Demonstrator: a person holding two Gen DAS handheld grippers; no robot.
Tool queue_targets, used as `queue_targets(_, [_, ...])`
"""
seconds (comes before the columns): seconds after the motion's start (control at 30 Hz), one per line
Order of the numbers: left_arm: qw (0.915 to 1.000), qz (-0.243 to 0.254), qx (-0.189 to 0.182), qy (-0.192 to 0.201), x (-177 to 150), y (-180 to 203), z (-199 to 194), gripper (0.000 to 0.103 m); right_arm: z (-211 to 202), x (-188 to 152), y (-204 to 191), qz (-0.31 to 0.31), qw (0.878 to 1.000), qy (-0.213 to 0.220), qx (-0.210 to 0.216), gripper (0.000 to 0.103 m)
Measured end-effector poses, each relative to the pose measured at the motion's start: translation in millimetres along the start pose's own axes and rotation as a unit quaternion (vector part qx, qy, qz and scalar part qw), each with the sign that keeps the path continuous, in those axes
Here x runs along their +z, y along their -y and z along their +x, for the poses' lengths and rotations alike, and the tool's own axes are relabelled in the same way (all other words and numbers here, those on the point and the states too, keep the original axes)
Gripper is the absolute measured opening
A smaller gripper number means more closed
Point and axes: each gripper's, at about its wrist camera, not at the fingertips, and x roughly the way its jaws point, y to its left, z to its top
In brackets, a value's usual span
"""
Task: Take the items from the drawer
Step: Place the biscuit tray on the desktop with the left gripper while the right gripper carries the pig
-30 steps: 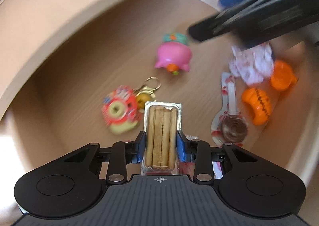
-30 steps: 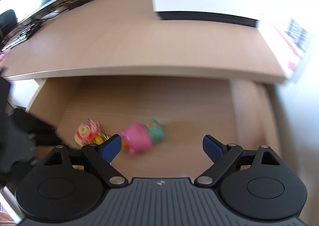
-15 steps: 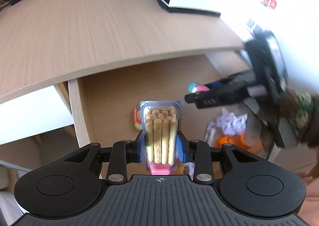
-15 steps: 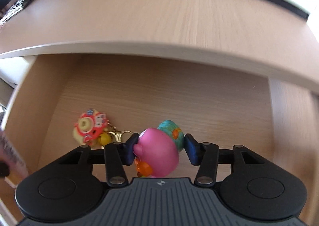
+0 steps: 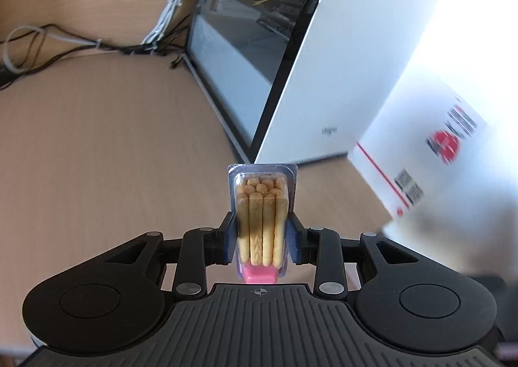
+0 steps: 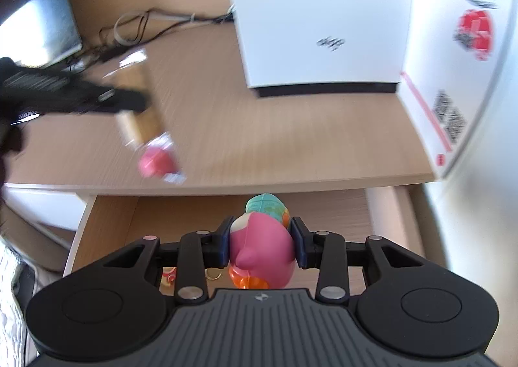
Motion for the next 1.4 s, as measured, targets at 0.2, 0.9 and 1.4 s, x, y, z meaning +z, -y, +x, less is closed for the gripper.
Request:
queue_targets(0.2, [0.9969,0.065,0.043,-0.007,16.7,16.1,63.5,0.036,-30.4,-10.2,18.2,0.021,0.999,0.026,-0.022,0.036])
queue_targets(0.9, [0.9976,0.006,0.036,0.059,-9.0,-26.3,-6.0,0.037,35.9,59.3,8.9,-0.070,0.993,0.086,-0.046,0.036])
queue_targets(1.4, [0.9964,-0.006,0.046,-0.071,-147.1,-22.8,-77.2,0.036,110.4,73.4,-13.3,-0.118,0.988,0.059,-0.078,0.036])
